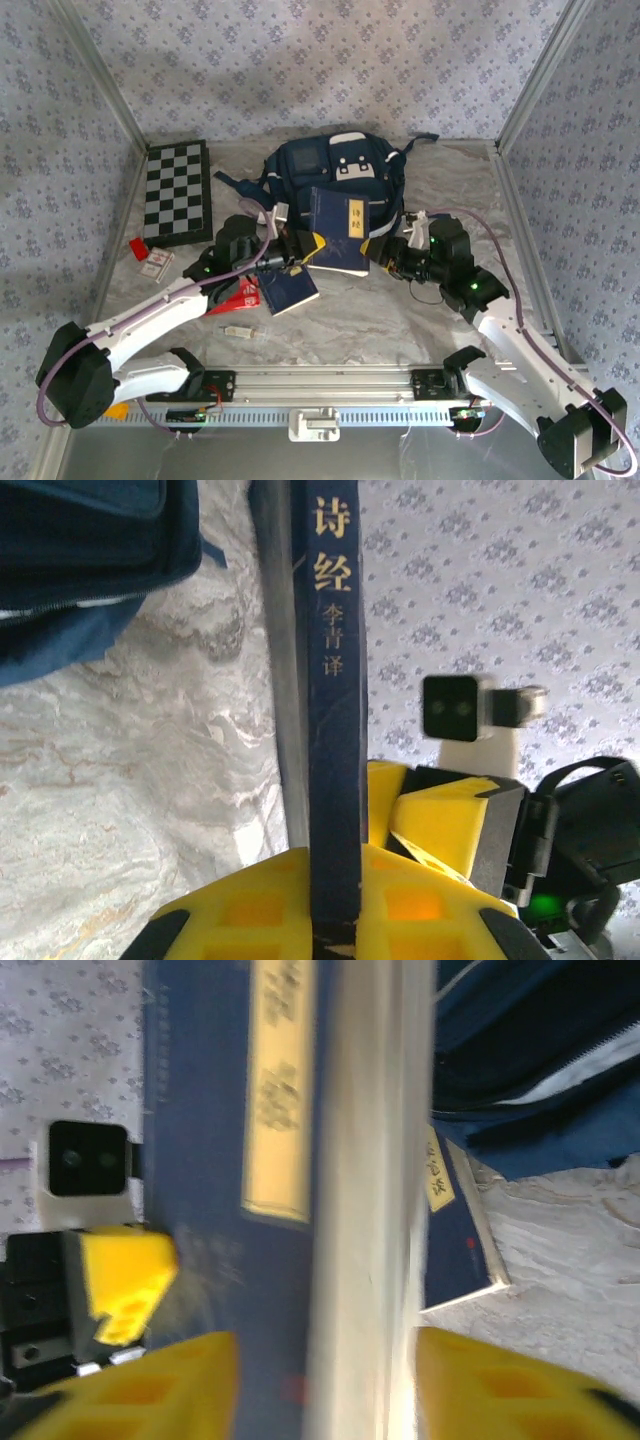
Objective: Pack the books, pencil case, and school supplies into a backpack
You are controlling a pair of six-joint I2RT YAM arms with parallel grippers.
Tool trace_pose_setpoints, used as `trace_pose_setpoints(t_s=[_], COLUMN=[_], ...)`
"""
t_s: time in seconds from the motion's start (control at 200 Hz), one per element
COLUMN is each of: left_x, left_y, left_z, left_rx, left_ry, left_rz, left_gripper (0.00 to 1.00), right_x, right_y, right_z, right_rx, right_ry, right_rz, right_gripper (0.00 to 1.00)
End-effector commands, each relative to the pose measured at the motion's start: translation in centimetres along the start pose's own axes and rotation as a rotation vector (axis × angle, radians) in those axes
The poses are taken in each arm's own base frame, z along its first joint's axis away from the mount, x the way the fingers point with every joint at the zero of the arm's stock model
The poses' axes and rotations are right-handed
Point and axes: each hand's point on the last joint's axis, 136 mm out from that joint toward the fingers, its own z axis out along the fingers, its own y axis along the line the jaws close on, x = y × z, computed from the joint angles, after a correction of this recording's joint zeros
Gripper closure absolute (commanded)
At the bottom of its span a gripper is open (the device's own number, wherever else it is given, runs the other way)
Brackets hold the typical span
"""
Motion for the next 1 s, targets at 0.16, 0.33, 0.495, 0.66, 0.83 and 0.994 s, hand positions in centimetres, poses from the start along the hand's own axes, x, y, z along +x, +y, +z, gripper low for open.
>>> trace_pose_setpoints(t_s=[0.16, 0.33, 0.495, 0.66, 0.83, 0.994], left_x=[-2.1, -2.4, -2.4, -2.8, -2.5, -2.5], left_y=[-7.6, -7.9, -8.0, -6.2, -5.8, -4.6], left_z=[-0.6, -0.3, 0.0, -0.2, -0.1, 0.0], left_rx=[0.219, 0.234, 0.229, 0.129, 0.128, 0.081], left_ry=[-0.05, -0.059, -0.05, -0.071, -0.064, -0.068], left_rz=[0.088, 0.09, 0.1, 0.12, 0.118, 0.116], left_gripper=[1.0, 1.0, 1.0, 1.0, 1.0, 1.0], right_x=[0.3, -0.6, -1.4, -1.5, -1.3, -1.6], right_y=[0.9, 4.7, 7.1, 8.4, 7.7, 6.6], right_z=[0.6, 1.3, 1.6, -0.1, -0.4, 0.0], right_rx=[-0.079, -0.229, -0.32, -0.336, -0.296, -0.238], right_ry=[0.051, 0.044, 0.043, 0.014, 0.011, -0.002], right_rz=[0.057, 0.032, 0.035, -0.014, -0.031, -0.038], right_gripper=[0.06, 0.02, 0.05, 0.13, 0.33, 0.62])
